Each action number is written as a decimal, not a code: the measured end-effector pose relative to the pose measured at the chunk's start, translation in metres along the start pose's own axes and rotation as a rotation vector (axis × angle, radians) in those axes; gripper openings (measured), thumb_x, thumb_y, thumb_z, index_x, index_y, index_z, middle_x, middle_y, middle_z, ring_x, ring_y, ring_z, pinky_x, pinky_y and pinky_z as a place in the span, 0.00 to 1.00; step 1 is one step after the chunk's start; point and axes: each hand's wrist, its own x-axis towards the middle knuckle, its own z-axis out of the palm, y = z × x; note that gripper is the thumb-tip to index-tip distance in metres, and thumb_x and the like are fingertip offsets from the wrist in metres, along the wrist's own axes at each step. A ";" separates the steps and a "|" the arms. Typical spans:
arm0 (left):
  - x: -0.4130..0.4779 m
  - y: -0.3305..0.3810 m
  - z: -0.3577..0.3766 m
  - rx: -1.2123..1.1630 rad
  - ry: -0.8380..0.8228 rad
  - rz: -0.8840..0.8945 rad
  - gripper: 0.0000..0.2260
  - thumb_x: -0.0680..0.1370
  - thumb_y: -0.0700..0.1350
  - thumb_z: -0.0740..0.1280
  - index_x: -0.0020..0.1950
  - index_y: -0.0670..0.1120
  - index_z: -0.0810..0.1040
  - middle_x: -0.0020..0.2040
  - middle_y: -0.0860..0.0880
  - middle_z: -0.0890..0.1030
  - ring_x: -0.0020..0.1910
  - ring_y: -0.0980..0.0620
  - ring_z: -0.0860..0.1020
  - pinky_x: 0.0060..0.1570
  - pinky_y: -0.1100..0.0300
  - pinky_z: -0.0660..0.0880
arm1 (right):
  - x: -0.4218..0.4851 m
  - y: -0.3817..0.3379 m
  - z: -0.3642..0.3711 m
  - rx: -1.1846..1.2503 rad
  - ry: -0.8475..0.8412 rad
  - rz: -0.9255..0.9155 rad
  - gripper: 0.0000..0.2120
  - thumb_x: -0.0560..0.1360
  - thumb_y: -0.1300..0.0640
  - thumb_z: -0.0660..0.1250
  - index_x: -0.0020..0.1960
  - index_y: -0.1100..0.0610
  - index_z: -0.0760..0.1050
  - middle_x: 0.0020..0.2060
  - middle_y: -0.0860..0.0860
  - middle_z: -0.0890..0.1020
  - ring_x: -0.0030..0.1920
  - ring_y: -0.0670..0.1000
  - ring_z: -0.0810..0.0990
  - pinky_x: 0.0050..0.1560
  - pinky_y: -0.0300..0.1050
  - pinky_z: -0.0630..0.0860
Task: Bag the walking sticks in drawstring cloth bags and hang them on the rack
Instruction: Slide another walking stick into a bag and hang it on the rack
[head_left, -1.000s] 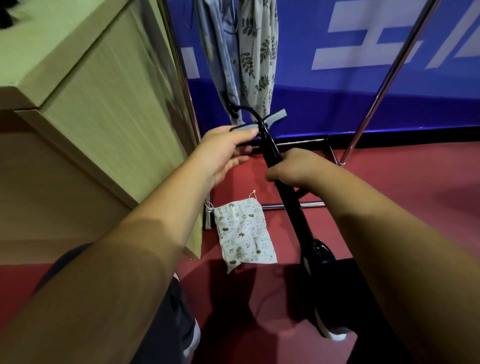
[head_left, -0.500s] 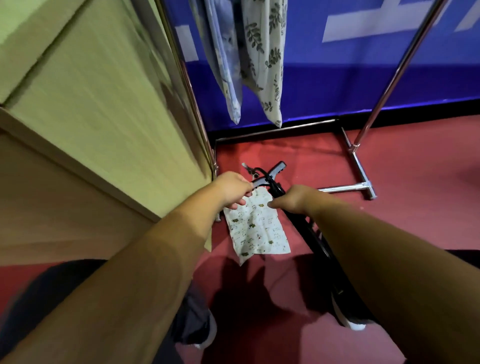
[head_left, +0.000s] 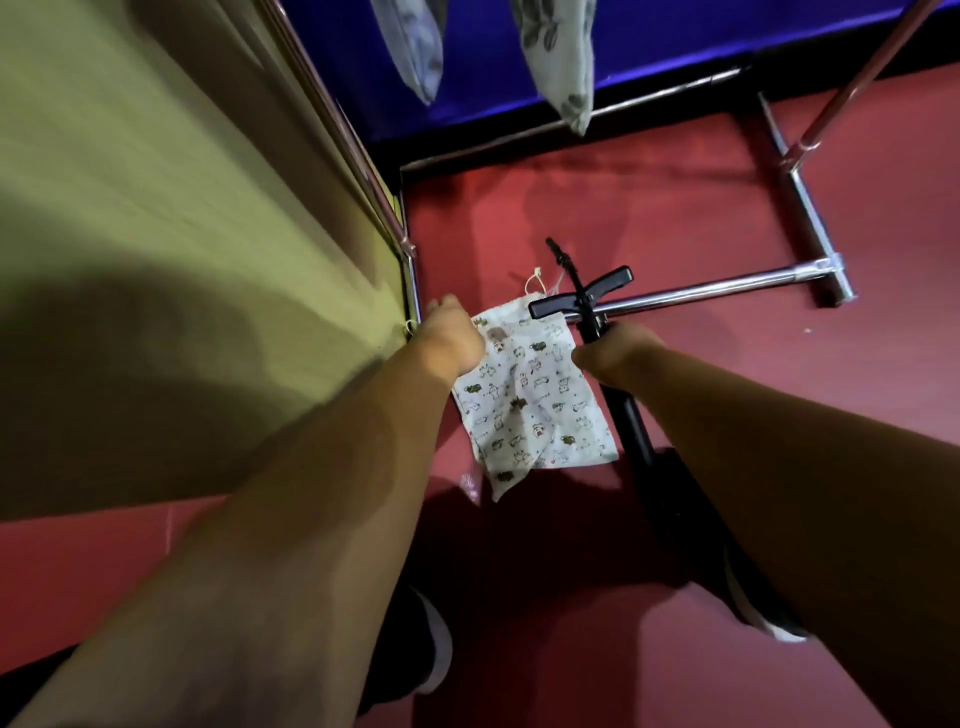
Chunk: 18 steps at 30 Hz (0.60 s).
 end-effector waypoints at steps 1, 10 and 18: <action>0.006 -0.004 0.004 0.024 0.012 -0.005 0.31 0.82 0.37 0.62 0.85 0.42 0.57 0.85 0.39 0.57 0.81 0.36 0.64 0.78 0.46 0.66 | 0.004 0.001 0.005 0.003 -0.003 0.000 0.15 0.82 0.51 0.69 0.63 0.60 0.78 0.47 0.55 0.82 0.50 0.56 0.83 0.54 0.51 0.83; 0.042 -0.025 0.036 0.169 0.096 0.028 0.29 0.79 0.34 0.62 0.81 0.42 0.66 0.76 0.38 0.71 0.73 0.37 0.74 0.70 0.46 0.75 | 0.031 0.008 0.023 0.195 0.064 -0.020 0.30 0.77 0.60 0.67 0.77 0.53 0.66 0.57 0.56 0.84 0.53 0.58 0.86 0.50 0.52 0.85; 0.021 -0.028 0.034 0.191 0.310 0.099 0.12 0.80 0.40 0.68 0.56 0.57 0.80 0.55 0.50 0.78 0.59 0.45 0.76 0.60 0.52 0.74 | 0.017 0.012 0.020 0.469 0.022 -0.031 0.12 0.80 0.53 0.70 0.62 0.55 0.79 0.45 0.51 0.84 0.43 0.52 0.82 0.42 0.47 0.82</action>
